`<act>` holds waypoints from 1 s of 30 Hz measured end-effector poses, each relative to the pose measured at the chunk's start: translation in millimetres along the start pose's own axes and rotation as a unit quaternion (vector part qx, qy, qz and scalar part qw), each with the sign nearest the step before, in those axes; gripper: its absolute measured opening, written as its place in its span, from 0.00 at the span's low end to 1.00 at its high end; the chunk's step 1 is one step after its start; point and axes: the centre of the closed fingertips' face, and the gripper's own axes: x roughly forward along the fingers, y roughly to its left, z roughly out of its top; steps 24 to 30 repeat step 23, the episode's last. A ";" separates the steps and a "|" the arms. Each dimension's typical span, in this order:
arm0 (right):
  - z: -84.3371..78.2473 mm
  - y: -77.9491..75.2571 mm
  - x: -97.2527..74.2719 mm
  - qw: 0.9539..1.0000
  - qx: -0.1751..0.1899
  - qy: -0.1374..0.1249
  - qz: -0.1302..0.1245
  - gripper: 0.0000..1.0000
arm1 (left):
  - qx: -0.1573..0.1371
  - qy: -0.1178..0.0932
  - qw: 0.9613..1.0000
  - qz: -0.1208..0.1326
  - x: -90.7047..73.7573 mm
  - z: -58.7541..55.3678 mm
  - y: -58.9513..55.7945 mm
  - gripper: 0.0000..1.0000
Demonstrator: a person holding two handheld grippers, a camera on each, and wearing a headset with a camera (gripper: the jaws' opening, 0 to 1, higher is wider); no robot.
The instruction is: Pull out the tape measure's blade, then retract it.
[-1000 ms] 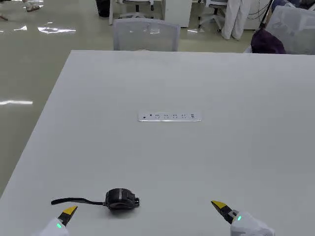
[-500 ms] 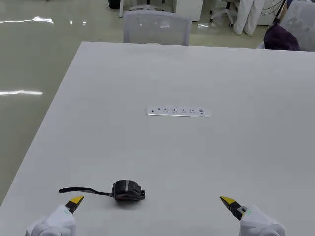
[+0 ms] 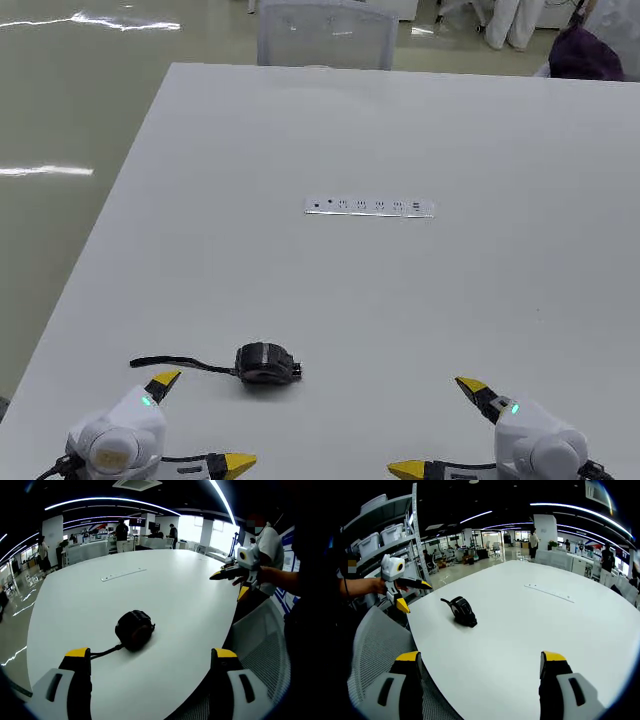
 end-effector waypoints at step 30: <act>2.6 1.8 -1.2 1.000 -0.006 0.000 0.004 1.00 | 0.002 -0.003 1.000 0.003 -2.1 0.3 2.5 0.99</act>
